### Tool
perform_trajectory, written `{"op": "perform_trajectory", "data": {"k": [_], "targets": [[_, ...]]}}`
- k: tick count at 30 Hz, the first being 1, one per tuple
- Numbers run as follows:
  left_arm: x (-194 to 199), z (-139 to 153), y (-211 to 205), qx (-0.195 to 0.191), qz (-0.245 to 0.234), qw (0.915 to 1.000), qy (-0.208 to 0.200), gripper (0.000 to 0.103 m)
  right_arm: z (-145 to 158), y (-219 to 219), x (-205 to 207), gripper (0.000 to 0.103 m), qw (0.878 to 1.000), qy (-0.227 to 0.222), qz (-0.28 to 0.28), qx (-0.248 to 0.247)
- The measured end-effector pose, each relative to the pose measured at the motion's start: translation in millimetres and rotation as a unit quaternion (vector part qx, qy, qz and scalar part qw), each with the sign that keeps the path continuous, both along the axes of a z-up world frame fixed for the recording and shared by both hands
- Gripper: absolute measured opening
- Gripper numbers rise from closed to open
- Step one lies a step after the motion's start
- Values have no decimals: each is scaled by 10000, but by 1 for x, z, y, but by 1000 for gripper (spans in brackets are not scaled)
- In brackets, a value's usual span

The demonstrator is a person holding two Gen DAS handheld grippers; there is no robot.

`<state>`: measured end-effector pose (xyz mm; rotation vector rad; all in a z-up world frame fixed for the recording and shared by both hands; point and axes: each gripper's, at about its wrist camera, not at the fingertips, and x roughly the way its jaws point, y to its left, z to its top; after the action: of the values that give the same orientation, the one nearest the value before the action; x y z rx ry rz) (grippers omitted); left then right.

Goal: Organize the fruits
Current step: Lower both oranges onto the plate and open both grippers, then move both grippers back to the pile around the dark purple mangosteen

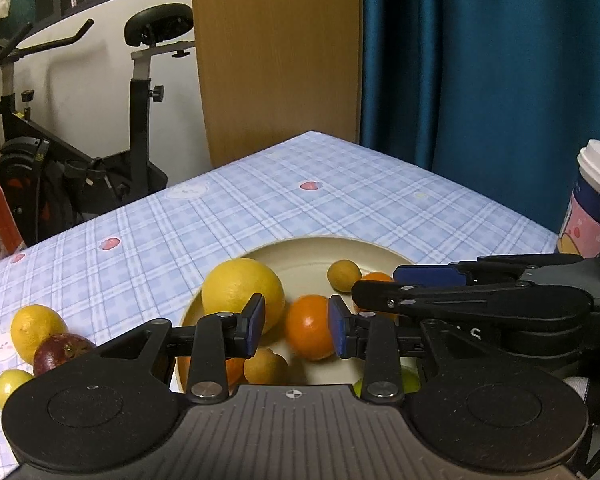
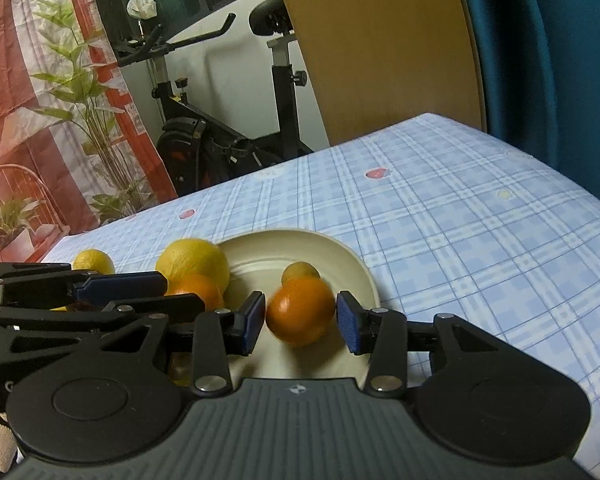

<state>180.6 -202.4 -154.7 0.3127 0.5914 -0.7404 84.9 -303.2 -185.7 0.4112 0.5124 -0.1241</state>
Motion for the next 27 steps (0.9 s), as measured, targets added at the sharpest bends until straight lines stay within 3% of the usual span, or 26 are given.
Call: {"op": "perform_trajectory", "data": {"k": [16, 27], "targets": [[0, 18, 27, -226, 384, 9989, 112, 37, 20, 15, -15, 46, 9996, -134, 113, -231], [12, 39, 85, -397, 878, 9950, 245, 38, 32, 36, -12, 47, 9986, -187, 441, -233]]}}
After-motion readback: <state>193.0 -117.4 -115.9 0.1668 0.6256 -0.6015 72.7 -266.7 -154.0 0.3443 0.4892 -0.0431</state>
